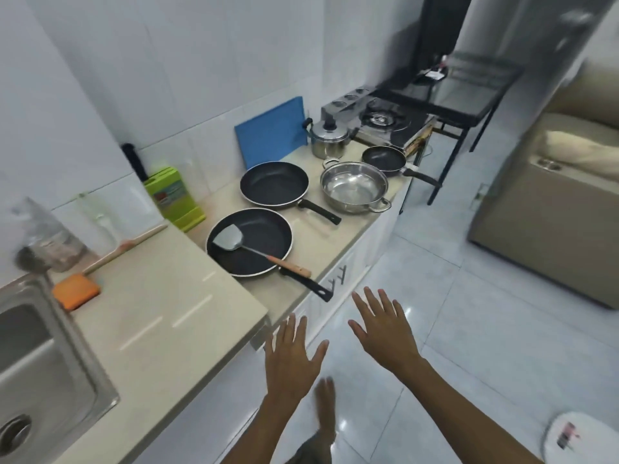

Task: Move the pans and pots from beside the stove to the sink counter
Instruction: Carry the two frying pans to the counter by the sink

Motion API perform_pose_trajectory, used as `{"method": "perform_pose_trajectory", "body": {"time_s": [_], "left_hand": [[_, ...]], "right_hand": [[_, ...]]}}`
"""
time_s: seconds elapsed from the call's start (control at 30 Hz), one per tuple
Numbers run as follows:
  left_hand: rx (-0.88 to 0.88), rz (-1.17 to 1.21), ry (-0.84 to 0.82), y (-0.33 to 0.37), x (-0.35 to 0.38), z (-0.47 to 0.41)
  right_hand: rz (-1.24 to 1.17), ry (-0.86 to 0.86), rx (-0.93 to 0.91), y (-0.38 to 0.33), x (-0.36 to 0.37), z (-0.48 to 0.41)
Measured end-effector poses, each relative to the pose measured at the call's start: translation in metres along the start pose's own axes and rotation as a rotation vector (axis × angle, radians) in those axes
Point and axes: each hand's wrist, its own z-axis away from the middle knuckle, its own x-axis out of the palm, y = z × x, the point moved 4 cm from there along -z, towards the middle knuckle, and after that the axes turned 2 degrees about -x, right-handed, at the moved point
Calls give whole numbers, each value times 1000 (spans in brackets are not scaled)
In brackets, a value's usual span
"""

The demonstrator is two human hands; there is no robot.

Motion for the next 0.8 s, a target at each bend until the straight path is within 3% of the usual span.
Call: {"method": "perform_pose_trajectory", "body": {"time_s": [0.2, 0.33, 0.6, 0.8], "left_hand": [[-106, 15, -26, 21, 29, -93], [-340, 75, -88, 23, 43, -145], [-698, 820, 22, 25, 52, -197], [-971, 1245, 210, 28, 68, -222]], "right_hand": [[-24, -43, -42, 45, 7, -117], [-58, -123, -68, 61, 23, -199], [-175, -134, -188, 70, 36, -321], [-215, -171, -239, 81, 47, -397]]}}
